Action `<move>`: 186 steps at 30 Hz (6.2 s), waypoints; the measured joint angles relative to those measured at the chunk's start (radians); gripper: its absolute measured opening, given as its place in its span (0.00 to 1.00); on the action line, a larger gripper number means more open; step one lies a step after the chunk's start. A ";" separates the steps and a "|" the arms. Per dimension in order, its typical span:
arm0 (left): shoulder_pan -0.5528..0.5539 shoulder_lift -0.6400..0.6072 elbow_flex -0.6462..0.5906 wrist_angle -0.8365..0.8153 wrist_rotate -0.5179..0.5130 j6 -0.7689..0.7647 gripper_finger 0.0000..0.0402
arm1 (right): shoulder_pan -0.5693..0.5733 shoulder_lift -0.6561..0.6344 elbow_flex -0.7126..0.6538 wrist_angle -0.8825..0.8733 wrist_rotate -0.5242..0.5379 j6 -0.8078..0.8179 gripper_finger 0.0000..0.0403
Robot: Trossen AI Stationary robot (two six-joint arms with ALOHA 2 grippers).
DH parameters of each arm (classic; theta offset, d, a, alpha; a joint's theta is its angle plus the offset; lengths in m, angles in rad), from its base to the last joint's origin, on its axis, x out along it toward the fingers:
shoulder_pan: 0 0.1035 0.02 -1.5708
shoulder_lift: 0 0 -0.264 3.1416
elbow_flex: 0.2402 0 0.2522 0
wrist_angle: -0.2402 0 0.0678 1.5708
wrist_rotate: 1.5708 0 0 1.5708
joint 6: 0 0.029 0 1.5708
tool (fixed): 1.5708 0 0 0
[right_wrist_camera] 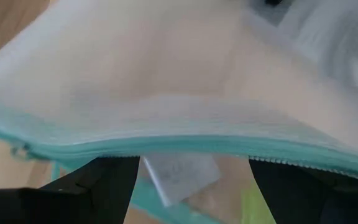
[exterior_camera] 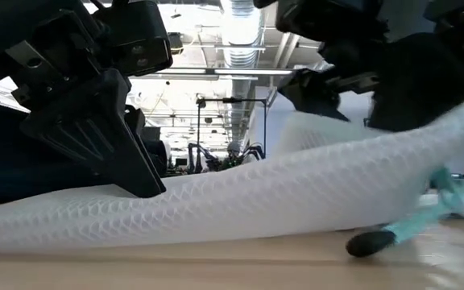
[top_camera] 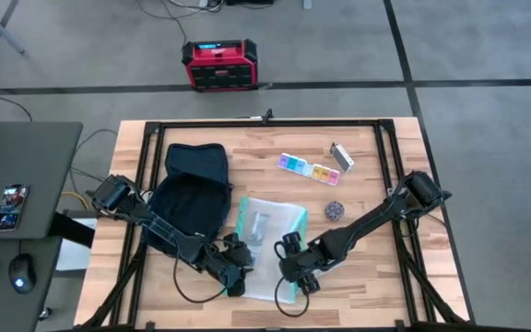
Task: Unpack backpack
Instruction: Remove the charger adapter from the zip bag, then remove the pencil case from the zip bag
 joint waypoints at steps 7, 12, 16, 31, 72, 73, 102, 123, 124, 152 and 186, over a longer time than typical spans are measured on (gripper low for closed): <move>-0.003 0.000 0.000 0.002 -0.001 -0.004 0.31 | 0.001 0.068 0.001 0.052 -0.063 0.022 0.72; -0.007 0.000 0.000 0.005 -0.006 -0.008 0.31 | 0.000 0.076 0.002 0.041 -0.081 0.079 0.71; -0.007 0.000 0.000 0.006 -0.004 -0.016 0.31 | 0.000 0.076 0.003 0.016 -0.080 0.113 0.56; -0.019 0.000 0.001 -0.011 -0.001 -0.047 0.31 | 0.055 -0.186 -0.024 -0.472 -0.012 0.385 0.37; 0.044 -0.244 -0.069 -0.349 0.026 0.090 0.31 | 0.039 -0.132 -0.224 0.104 0.220 0.622 0.77; 0.052 -0.243 -0.096 -0.286 0.034 0.094 0.31 | 0.030 -0.132 -0.224 0.104 0.225 0.620 0.77; 0.109 -0.247 -0.229 -0.027 0.099 0.171 0.31 | -0.047 -0.035 -0.157 0.226 0.236 0.497 0.77; 0.109 -0.245 -0.172 -0.067 0.133 0.184 0.31 | -0.117 0.082 -0.049 0.277 0.164 0.444 0.77; 0.109 -0.245 -0.167 -0.078 0.135 0.184 0.31 | -0.117 0.082 -0.049 0.280 0.164 0.444 0.77; 0.154 -0.231 -0.150 -0.203 0.150 0.420 0.31 | -0.103 0.081 -0.048 0.280 0.157 0.447 0.78; 0.173 -0.101 -0.149 0.124 0.166 0.339 0.31 | -0.218 0.178 -0.003 0.542 0.084 0.264 0.76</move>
